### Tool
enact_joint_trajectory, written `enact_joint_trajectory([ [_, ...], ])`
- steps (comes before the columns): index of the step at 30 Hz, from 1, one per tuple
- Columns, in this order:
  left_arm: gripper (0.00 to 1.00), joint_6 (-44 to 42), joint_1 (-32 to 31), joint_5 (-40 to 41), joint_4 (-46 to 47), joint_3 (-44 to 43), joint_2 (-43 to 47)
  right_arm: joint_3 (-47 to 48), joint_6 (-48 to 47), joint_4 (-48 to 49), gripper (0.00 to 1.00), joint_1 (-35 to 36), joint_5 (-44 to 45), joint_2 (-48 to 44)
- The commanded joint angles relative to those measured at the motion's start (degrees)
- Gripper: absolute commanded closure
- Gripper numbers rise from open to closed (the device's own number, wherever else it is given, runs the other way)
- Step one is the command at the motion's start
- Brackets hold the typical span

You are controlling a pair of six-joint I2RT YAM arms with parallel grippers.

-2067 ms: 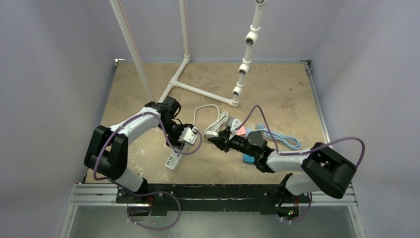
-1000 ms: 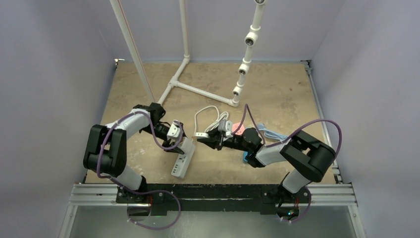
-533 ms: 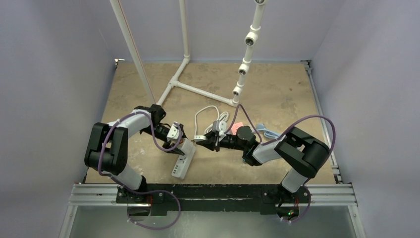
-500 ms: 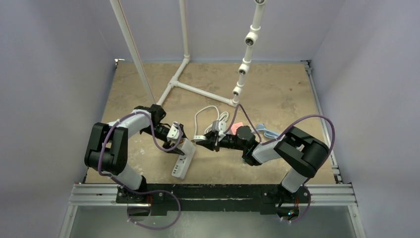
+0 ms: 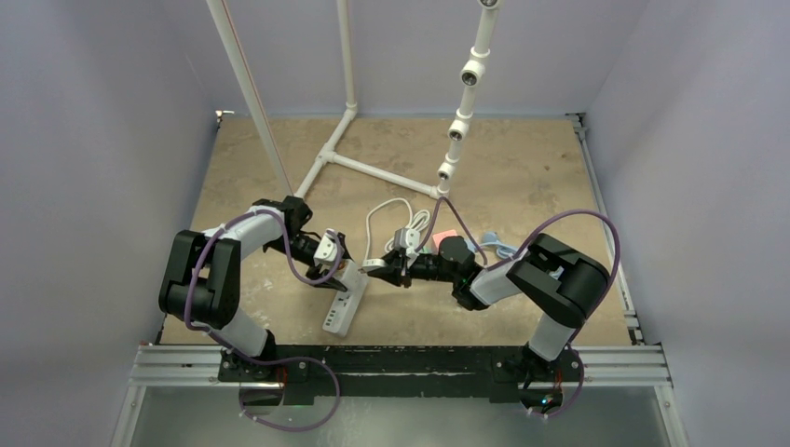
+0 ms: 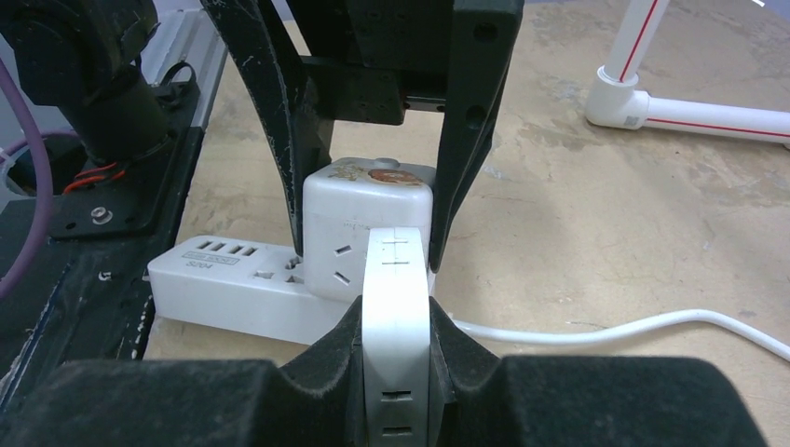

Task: Insert the plug
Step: Insert the plug into the socket.

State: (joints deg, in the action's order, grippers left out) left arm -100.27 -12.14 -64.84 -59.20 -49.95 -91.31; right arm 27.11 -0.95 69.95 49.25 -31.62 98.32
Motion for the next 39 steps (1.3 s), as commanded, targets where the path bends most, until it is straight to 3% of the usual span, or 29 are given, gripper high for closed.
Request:
enact_joint_trajectory([
  [1, 0.88, -1.07, -0.25, -5.3, -0.07, -0.01, 0.66, 1.63, -1.32, 1.48, 1.0, 0.73, -1.61, 0.27],
  [39, 0.97, -0.95, -1.04, -4.68, -0.04, -0.14, 0.55, 1.19, -1.6, 5.37, 1.0, 1.23, 0.24, 2.95],
])
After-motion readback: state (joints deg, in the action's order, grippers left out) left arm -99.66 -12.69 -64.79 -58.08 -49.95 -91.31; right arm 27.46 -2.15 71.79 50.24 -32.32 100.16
